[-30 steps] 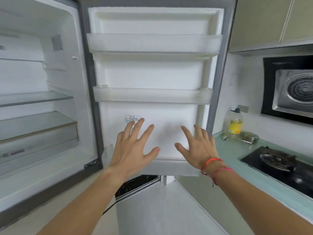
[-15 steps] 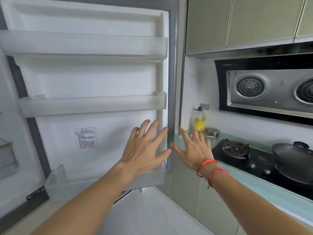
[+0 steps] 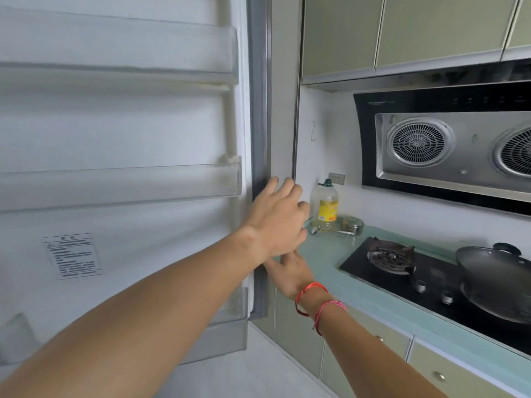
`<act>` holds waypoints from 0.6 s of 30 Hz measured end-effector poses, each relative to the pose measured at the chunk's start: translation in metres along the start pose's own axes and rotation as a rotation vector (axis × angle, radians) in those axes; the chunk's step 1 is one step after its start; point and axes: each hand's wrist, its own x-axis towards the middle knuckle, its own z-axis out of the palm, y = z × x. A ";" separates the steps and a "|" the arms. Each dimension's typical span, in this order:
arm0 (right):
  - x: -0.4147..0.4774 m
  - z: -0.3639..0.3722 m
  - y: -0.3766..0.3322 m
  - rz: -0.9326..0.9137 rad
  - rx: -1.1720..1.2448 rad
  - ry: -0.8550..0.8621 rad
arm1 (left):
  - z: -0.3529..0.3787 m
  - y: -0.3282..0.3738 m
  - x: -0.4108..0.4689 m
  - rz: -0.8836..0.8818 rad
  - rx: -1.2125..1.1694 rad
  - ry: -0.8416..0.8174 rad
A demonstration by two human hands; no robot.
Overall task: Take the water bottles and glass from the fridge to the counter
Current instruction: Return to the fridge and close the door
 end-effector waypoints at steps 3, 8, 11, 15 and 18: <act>0.017 0.003 0.004 -0.009 0.118 -0.027 | 0.011 0.000 0.023 -0.031 0.176 -0.111; 0.038 0.003 0.009 0.065 0.248 -0.072 | 0.029 -0.006 0.042 -0.074 0.426 -0.294; 0.047 0.010 0.011 0.080 0.283 -0.107 | 0.036 -0.005 0.052 -0.068 0.538 -0.367; 0.050 0.022 0.010 0.062 0.376 -0.131 | 0.040 -0.005 0.056 -0.061 0.684 -0.486; 0.047 0.024 0.011 0.055 0.424 -0.119 | 0.040 -0.006 0.052 -0.049 0.709 -0.491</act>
